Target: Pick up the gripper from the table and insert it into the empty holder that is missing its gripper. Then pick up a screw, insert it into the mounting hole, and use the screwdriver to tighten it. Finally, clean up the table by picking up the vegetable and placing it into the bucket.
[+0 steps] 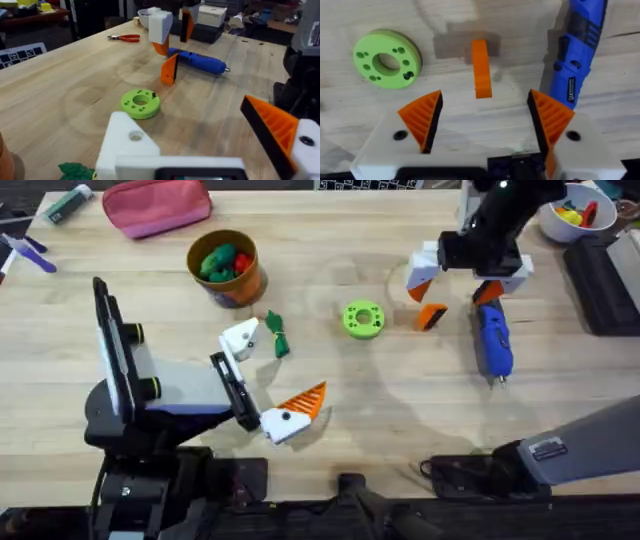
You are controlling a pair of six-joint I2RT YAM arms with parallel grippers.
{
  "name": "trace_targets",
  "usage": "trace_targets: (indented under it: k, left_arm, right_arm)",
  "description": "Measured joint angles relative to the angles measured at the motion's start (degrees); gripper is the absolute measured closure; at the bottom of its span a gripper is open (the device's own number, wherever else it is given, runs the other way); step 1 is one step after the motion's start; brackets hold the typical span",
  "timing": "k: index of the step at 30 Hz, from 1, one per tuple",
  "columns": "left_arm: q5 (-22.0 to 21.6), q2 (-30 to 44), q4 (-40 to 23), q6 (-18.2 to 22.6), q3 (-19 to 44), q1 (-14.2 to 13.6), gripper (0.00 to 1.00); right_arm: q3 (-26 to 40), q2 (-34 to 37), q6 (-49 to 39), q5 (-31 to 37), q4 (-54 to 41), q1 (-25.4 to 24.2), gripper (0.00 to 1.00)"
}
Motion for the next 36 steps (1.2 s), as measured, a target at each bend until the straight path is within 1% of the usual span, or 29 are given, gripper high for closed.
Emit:
trace_targets:
  k: [5, 10, 14, 16, 18, 20, 25, 28, 31, 36]
  left_arm:
    - [0.0, 0.0, 0.0, 0.0, 0.0, 0.0, 0.015]
    - [0.0, 0.0, 0.0, 0.0, 0.0, 0.0, 0.015]
    - [0.0, 0.0, 0.0, 0.0, 0.0, 0.0, 0.015]
    - [0.0, 0.0, 0.0, 0.0, 0.0, 0.0, 0.015]
    - [0.0, 0.0, 0.0, 0.0, 0.0, 0.0, 0.015]
    - [0.0, 0.0, 0.0, 0.0, 0.0, 0.0, 0.015]
    - [0.0, 0.0, 0.0, 0.0, 0.0, 0.0, 0.015]
    - [0.0, 0.0, 0.0, 0.0, 0.0, 0.0, 0.015]
    - [0.0, 0.0, 0.0, 0.0, 0.0, 0.0, 0.015]
    - [0.0, 0.0, 0.0, 0.0, 0.0, 0.0, 0.015]
  right_arm:
    - [-1.2, 0.0, -0.3, -0.4, 1.1, 0.1, 0.023]
    - [-5.3, 0.0, -2.9, -2.7, 5.8, 0.2, 0.028]
    - [-7.5, 0.0, -4.2, -3.6, 7.4, 0.3, 0.038]
    - [-7.8, 0.0, -4.6, -3.7, 7.5, 0.3, 0.070]
    - [-7.9, 0.0, -5.5, -3.7, 7.8, 0.3, 0.131]
    - [-7.9, 0.0, -6.0, -3.7, 7.8, 0.3, 0.169]
    - [-7.9, 0.0, -8.0, -3.7, 6.2, 0.3, 0.211]
    - [-8.0, 0.0, -8.8, -3.6, 6.8, 0.3, 0.224]
    - [-8.6, 0.0, -9.4, -3.7, 7.2, 0.2, 0.264]
    - [-9.3, 0.0, -9.7, -3.7, 7.2, -0.3, 0.276]
